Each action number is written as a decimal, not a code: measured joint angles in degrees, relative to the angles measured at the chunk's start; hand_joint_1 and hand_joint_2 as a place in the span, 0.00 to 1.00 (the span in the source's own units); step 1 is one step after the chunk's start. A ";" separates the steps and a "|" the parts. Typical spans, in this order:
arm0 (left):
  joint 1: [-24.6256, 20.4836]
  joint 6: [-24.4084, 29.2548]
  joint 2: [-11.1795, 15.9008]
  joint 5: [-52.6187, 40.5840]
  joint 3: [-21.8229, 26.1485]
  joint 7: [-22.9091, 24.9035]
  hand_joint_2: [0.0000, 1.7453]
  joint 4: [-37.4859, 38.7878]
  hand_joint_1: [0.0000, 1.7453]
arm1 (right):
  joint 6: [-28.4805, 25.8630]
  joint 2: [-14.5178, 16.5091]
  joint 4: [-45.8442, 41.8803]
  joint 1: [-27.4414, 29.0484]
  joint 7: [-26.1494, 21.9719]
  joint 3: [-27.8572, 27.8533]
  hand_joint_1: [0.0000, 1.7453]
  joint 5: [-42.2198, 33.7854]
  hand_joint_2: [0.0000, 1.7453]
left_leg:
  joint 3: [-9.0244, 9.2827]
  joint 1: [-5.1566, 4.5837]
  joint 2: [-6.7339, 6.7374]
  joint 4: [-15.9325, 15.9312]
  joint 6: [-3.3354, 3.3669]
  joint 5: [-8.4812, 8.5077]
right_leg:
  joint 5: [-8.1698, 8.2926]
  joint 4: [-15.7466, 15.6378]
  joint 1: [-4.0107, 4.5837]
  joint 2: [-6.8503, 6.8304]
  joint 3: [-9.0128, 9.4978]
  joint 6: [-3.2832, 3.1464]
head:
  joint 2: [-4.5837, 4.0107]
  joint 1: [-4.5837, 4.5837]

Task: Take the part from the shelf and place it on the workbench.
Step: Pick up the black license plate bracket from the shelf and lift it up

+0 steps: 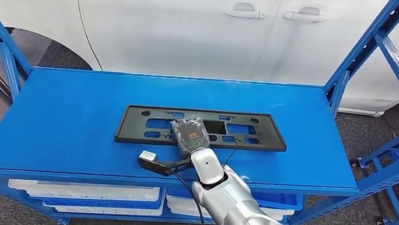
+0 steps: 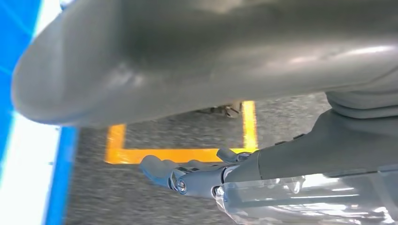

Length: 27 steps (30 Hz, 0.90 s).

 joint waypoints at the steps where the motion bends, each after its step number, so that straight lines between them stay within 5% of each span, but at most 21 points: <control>1: 0.05 0.04 -0.01 -0.27 -0.18 -0.97 0.75 0.00 0.00 | -0.91 -0.02 -0.87 0.06 -0.45 -0.41 1.00 -0.73 1.00 | 0.37 -0.14 -0.03 -0.91 0.23 -0.09 | -0.02 0.07 0.06 0.05 -0.13 0.25 | 0.00 0.00; 2: 0.12 0.04 -0.01 -0.45 -0.40 -1.82 1.00 0.00 0.00 | -1.85 -0.09 -2.02 0.18 -1.03 -0.94 1.00 -1.60 1.00 | 0.39 -0.28 -0.05 -1.10 0.48 -0.16 | 0.02 0.08 0.09 0.10 -0.25 0.52 | 0.00 0.02; 5: 0.32 -0.16 -0.04 -0.34 -0.95 -3.26 1.00 0.00 0.00 | -3.87 -0.82 -7.44 0.85 -3.41 -3.14 1.00 -5.18 1.00 | 0.53 0.10 0.07 -1.55 1.49 0.16 | -1.21 1.55 0.06 0.03 -0.94 1.44 | 0.00 0.12; 8: 0.50 -0.32 -0.05 0.21 -1.08 -3.55 1.00 0.00 0.00 | -4.91 -2.67 -16.29 2.33 -7.08 -6.21 1.00 -11.16 1.00 | 0.63 0.15 0.14 -1.69 2.12 0.18 | -6.32 11.89 -0.22 -0.10 -5.85 2.08 | 0.00 0.31; 10: 0.86 -0.44 -0.05 1.09 -1.07 -4.12 1.00 0.00 0.00 | -5.02 -4.47 -24.82 4.76 -11.45 -8.40 1.00 -19.27 1.00 | 0.67 0.11 0.03 -1.59 2.23 0.06 | -7.61 17.32 -0.42 -0.16 -8.81 2.28 | 0.00 0.33; 12: 1.33 -0.82 -0.08 2.39 -0.92 -5.53 1.00 0.00 0.00 | -4.28 -6.38 -35.68 7.64 -17.45 -10.69 1.00 -31.21 1.00 | 0.81 0.10 -0.15 -1.38 2.20 -0.22 | -4.65 14.06 -0.52 -0.21 -7.63 2.18 | 0.00 0.35; 15: 1.65 -1.48 -0.14 4.30 -0.20 -6.95 1.00 0.00 0.00 | -1.04 -8.51 -52.31 11.45 -26.99 -13.63 1.00 -49.92 1.00 | 0.93 -0.09 -0.30 -1.00 1.71 -0.80 | 0.50 2.32 -0.27 -0.33 -2.41 1.59 | 0.00 0.35; 20: 1.76 -2.80 -0.03 6.48 1.19 -4.93 1.00 0.00 0.00 | 12.35 -10.82 -74.36 17.68 -38.01 -16.43 1.00 -77.58 1.00 | 0.86 -0.24 -0.23 -0.30 0.36 -1.96 | 0.74 -0.02 -0.38 -0.32 -1.38 0.44 | 0.00 0.31; 25: 2.33 -2.92 0.09 5.76 1.75 -0.86 1.00 0.00 0.00 | 28.73 -13.27 -86.55 21.51 -41.10 -18.28 1.00 -89.71 1.00 | -5.86 -0.11 0.03 14.99 -0.45 -9.33 | 0.55 -0.33 -0.49 -0.39 -0.87 -0.35 | 0.00 -0.06; 27: 2.64 -2.62 0.17 5.87 1.84 0.02 1.00 0.00 0.00 | 31.20 -14.08 -88.97 22.64 -41.60 -18.84 1.00 -91.08 1.00 | -5.28 -0.11 0.03 13.50 -0.32 -7.25 | 0.40 -0.26 -0.39 -0.29 -0.66 -0.33 | 0.00 -0.06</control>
